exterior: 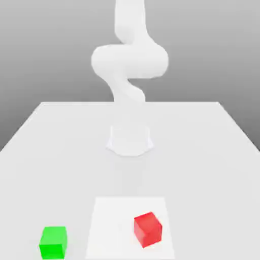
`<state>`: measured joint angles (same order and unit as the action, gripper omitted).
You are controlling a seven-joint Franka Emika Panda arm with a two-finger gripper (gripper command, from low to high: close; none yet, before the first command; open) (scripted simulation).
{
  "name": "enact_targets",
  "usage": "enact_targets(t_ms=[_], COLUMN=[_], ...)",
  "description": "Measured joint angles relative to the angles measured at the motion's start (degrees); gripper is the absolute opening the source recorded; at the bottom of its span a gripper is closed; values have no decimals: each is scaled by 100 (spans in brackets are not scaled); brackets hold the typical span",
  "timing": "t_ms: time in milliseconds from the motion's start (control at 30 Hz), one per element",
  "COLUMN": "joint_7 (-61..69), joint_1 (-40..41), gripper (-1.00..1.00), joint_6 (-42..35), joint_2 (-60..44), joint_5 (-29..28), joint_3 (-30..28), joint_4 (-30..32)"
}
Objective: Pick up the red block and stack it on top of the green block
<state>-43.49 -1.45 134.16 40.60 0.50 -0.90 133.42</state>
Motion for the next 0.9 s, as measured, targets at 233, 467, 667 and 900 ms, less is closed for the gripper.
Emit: enact_targets(t_ms=[233, 467, 667, 900], joint_7=[680, 1321, 1745, 1966], joint_1=[-367, -618, -737, -706], gripper=[0, 0, 0, 0], joint_6=[676, 1337, 1906, 2886], joint_2=[-1493, -2949, -4188, -5628], joint_5=[160, 287, 219, 180], joint_3=[-203, -279, -237, -169], joint_4=[465, 919, 1310, 1389])
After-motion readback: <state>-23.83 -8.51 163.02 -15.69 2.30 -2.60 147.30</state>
